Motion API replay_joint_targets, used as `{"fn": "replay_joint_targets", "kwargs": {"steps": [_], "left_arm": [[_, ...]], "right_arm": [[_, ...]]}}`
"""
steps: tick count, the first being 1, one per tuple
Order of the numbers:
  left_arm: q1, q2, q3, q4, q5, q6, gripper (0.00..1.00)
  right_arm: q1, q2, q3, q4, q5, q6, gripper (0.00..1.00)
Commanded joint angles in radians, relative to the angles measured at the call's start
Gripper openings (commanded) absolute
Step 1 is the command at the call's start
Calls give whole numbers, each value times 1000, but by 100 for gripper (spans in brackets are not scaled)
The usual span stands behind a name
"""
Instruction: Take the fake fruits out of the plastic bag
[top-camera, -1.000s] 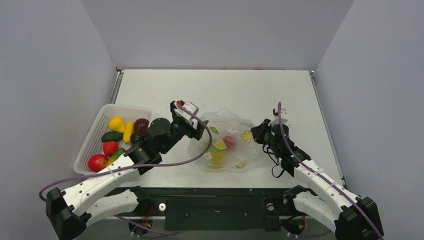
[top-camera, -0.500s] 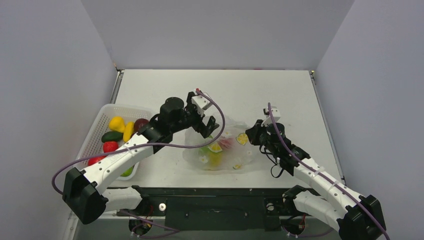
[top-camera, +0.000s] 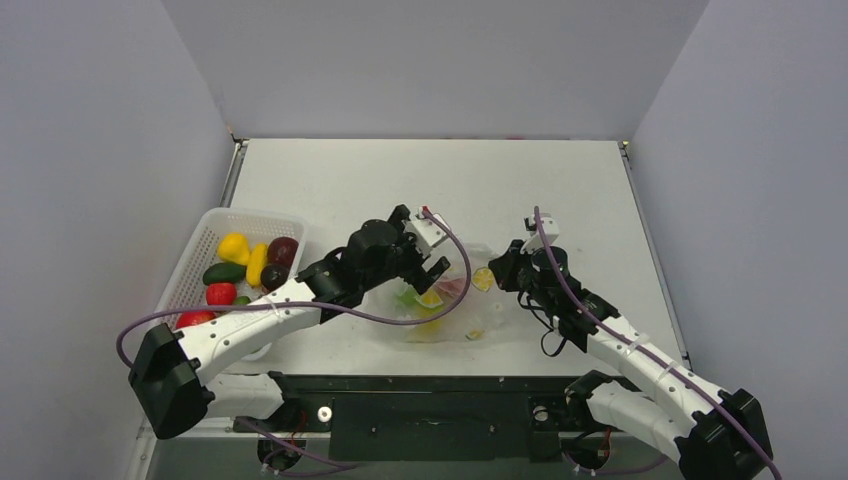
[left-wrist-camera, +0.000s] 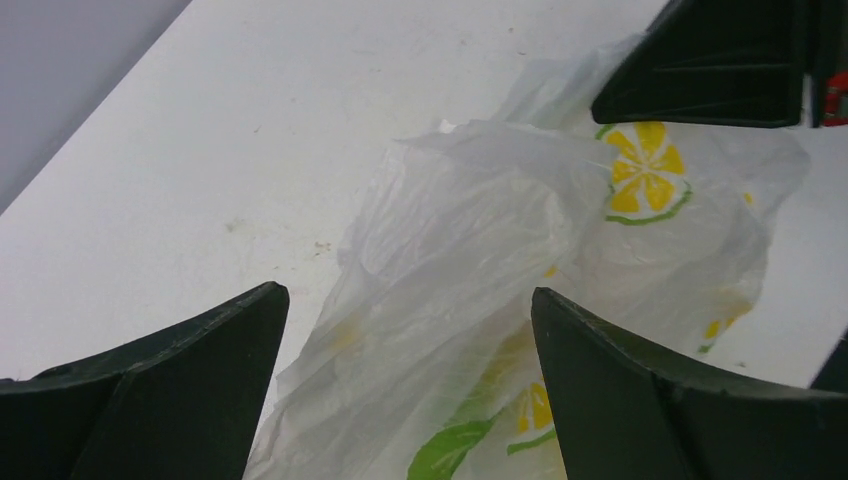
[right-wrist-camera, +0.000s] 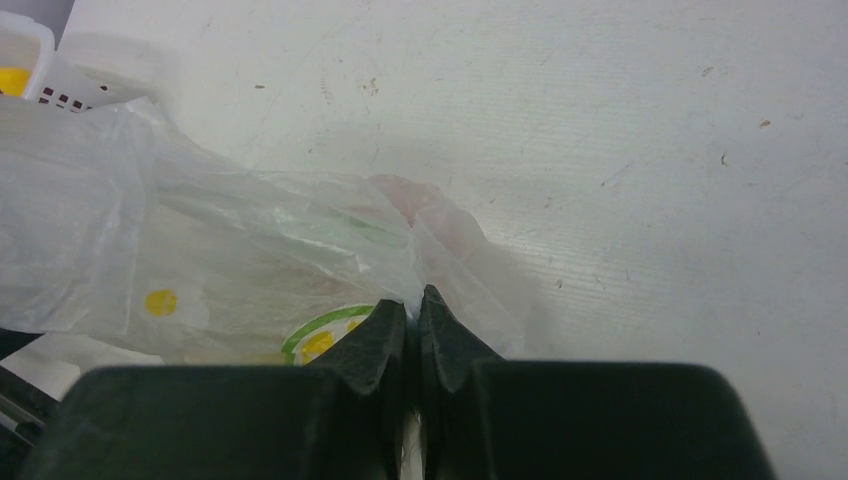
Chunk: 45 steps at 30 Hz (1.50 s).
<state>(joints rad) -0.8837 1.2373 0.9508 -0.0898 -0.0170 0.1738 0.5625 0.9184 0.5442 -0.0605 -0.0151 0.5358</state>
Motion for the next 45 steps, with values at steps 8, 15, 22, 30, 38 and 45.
{"fn": "replay_joint_targets", "kwargs": {"steps": [8,15,22,30,38,45], "left_arm": [[-16,39,42,67,-280,7,30],[-3,-124,-56,214,-327,-11,9],[8,-190,-103,239,-275,-9,5],[7,-195,-95,223,-219,-19,5],[5,-201,-104,216,-202,-21,4],[-1,-205,-111,221,-195,-19,4]], "right_arm": [[47,31,3,103,12,22,0],[-114,-44,-169,293,-141,210,0],[-207,7,-244,494,-339,302,16],[-40,-36,48,10,-78,-60,64],[30,125,273,-47,-53,-342,77],[43,369,469,-67,-157,-390,78]]}}
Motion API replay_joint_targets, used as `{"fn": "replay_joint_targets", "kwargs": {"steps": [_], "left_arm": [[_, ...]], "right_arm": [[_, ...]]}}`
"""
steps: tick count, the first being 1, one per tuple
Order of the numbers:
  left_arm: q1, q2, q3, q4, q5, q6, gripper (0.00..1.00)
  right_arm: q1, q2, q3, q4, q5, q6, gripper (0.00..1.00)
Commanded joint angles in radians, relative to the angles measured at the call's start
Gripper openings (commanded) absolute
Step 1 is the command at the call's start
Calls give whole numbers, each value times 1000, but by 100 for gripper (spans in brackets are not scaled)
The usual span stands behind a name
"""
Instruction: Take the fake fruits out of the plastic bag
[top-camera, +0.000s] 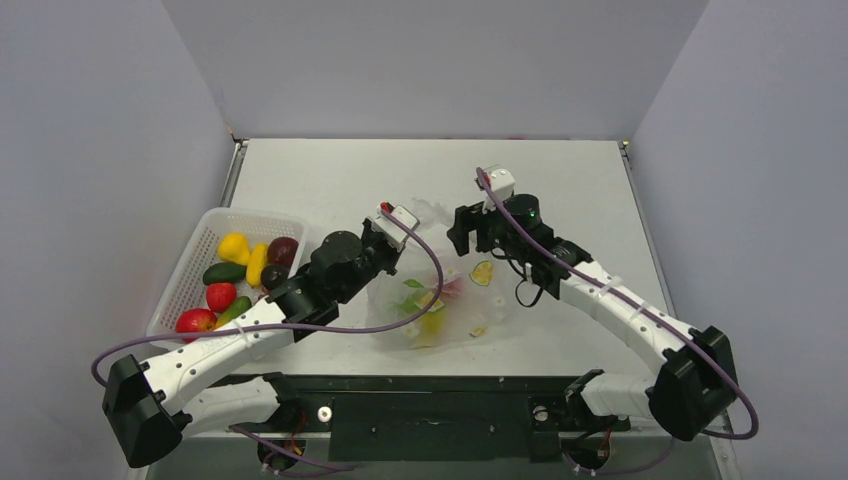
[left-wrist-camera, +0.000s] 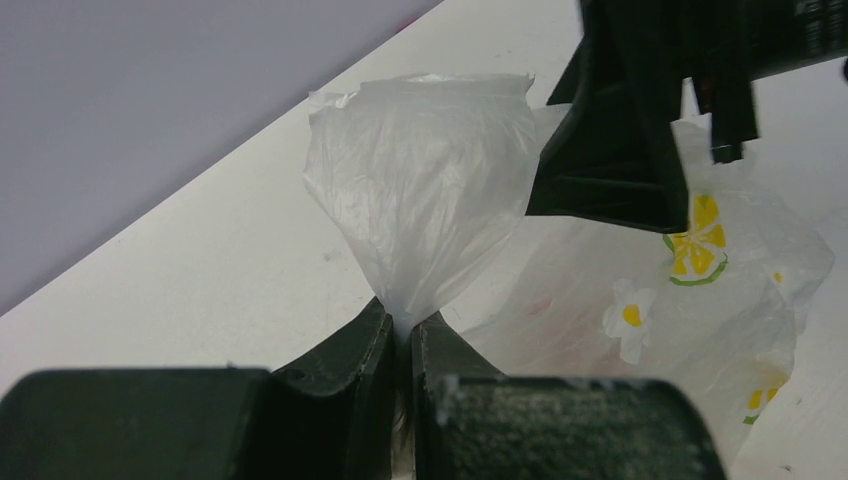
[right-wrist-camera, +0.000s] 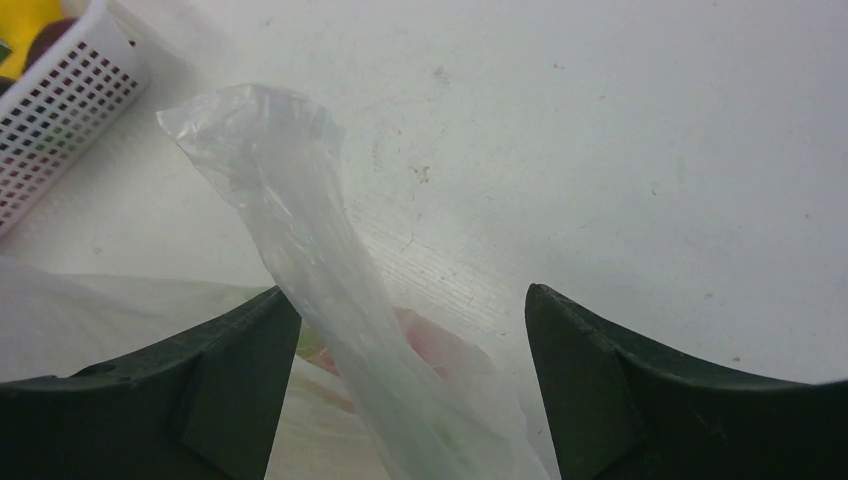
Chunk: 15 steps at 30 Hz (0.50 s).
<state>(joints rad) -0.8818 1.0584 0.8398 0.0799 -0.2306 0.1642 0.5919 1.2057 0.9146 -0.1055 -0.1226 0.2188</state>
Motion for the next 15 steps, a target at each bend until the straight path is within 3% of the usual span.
{"fn": "replay_joint_targets", "kwargs": {"steps": [1,4,6,8,9,11,13,15], "left_arm": [[-3,-27,3,50,20,-9,4],[-3,-24,7,49,25,-12,4],[-3,-20,7,51,21,-12,2],[-3,-17,6,52,12,-14,2],[-3,-19,4,54,5,-16,1],[-3,-21,-5,64,-22,-35,0],[-1,-25,-14,80,-45,-54,0],[4,-28,-21,95,-47,-74,0]], "right_arm": [[22,107,126,-38,-55,-85,78],[43,131,149,-43,21,-77,77],[43,144,169,-51,58,-69,70],[43,147,187,-62,102,-50,49],[41,136,188,-64,165,-38,30],[31,95,166,-64,232,9,7],[-1,21,114,-53,230,64,0],[-62,-71,35,-17,159,117,0]]}}
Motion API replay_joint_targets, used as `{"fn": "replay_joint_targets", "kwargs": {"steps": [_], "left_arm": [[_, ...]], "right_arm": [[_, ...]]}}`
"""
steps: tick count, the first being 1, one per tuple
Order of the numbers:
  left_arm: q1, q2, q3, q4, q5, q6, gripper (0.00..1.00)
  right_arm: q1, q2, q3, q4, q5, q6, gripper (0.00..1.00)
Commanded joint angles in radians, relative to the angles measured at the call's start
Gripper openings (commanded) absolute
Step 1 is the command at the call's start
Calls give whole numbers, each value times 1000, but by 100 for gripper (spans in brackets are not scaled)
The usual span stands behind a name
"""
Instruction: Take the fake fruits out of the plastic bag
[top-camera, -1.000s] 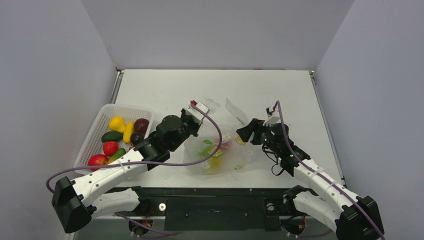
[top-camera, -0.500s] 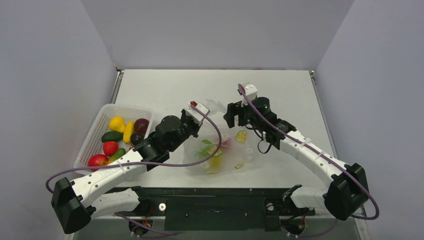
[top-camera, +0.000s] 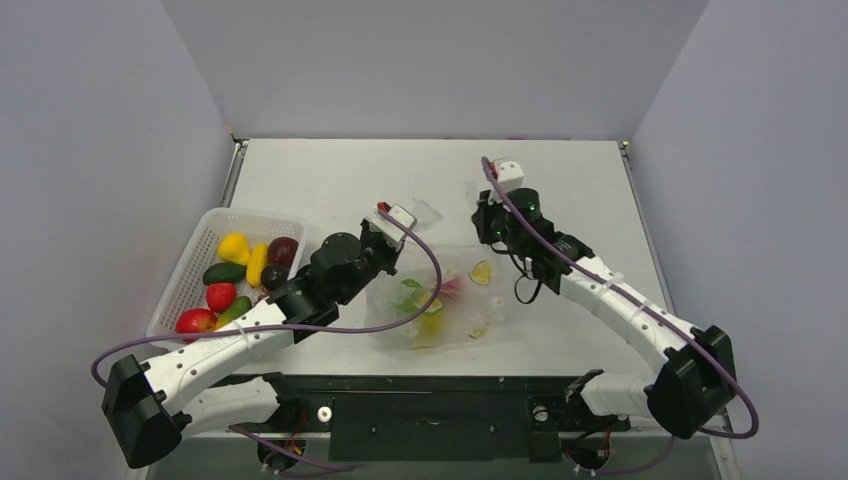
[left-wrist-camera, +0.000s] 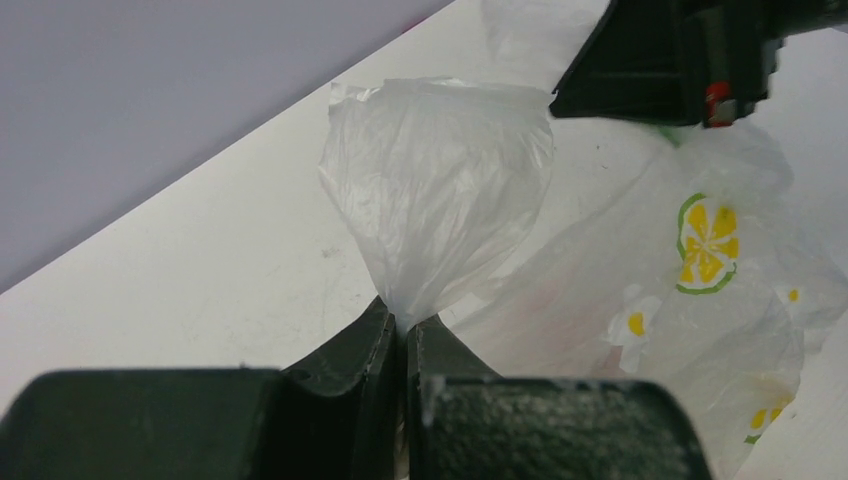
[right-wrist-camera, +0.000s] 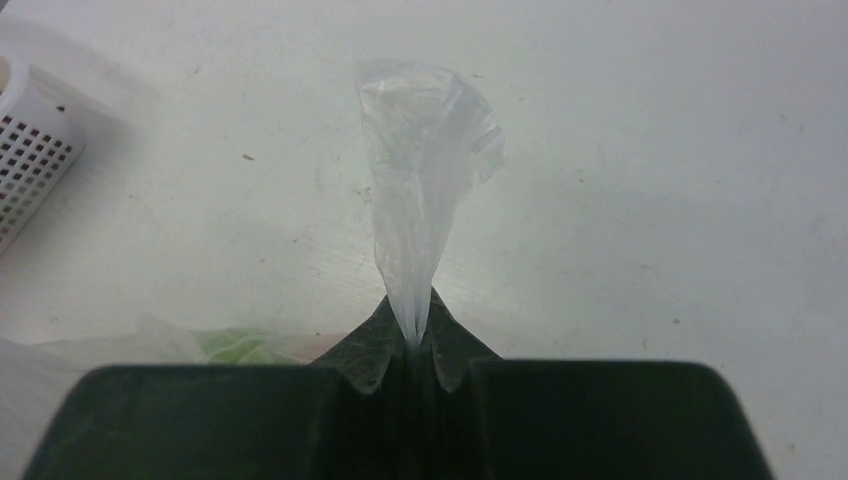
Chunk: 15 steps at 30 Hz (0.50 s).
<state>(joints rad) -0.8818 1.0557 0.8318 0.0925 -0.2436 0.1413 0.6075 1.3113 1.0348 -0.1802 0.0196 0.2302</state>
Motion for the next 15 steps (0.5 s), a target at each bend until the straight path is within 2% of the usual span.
{"fn": "replay_joint_targets", "kwargs": {"steps": [1,4,9,15], "left_arm": [[9,-26,-12,85,-31,-59,0],[34,-22,-5,86,12,-104,0],[87,-21,7,73,68,-180,0],[156,6,32,67,247,-272,0]], "right_arm": [[-125,-208,-142,79,-20,138,0],[-215,-356,-228,78,-114,176,0],[-258,-533,-325,10,-141,209,0],[-261,-578,-361,43,-191,250,0]]}}
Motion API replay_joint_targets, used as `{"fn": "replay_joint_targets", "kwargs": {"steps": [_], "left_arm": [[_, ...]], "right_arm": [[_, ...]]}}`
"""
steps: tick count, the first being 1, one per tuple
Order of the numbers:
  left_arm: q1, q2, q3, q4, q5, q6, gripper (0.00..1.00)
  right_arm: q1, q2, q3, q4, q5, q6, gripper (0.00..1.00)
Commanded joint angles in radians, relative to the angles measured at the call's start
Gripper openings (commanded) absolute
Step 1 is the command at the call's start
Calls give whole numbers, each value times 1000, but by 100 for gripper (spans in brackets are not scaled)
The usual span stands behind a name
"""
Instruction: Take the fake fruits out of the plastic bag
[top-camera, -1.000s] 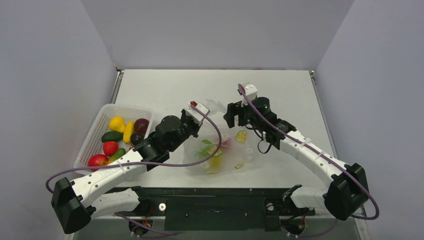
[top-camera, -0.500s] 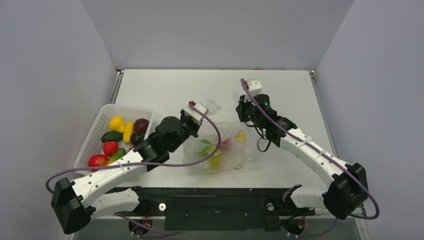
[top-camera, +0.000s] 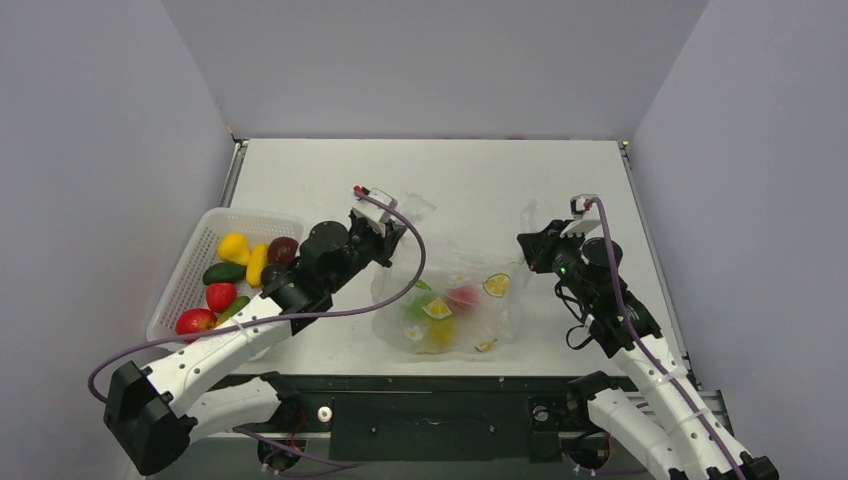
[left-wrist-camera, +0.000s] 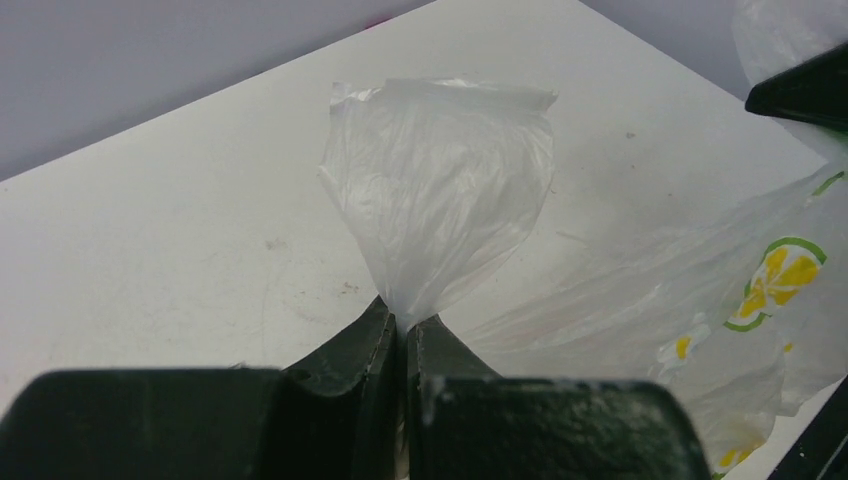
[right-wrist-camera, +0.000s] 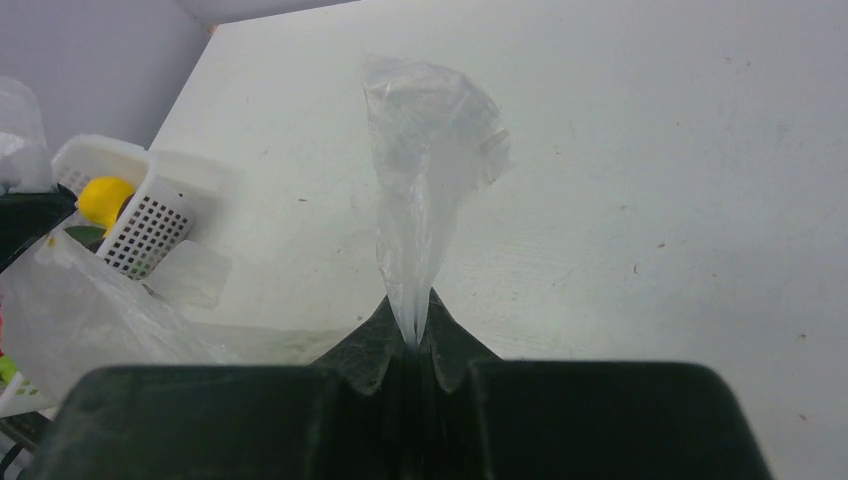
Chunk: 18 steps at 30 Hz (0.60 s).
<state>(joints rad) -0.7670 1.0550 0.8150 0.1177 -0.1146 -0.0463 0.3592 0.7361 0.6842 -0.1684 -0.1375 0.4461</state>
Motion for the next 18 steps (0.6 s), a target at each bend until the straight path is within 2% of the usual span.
{"fn": "replay_joint_targets", "kwargs": {"steps": [1,6,13,16,18], "left_arm": [[54,32,67,44,145,-102,2],[114,203,233,2,381,-282,5],[239,469,522,-26,522,-509,5],[294,597,645,11,687,-624,5],[312,663,716,17,749,-660,5]], "right_arm": [[-12,3,-4,28,-34,28,0],[-12,76,131,-30,-29,-11,0],[-11,114,320,-134,26,-88,0],[-11,116,377,-167,71,-102,0],[-9,114,403,-174,69,-78,0]]}}
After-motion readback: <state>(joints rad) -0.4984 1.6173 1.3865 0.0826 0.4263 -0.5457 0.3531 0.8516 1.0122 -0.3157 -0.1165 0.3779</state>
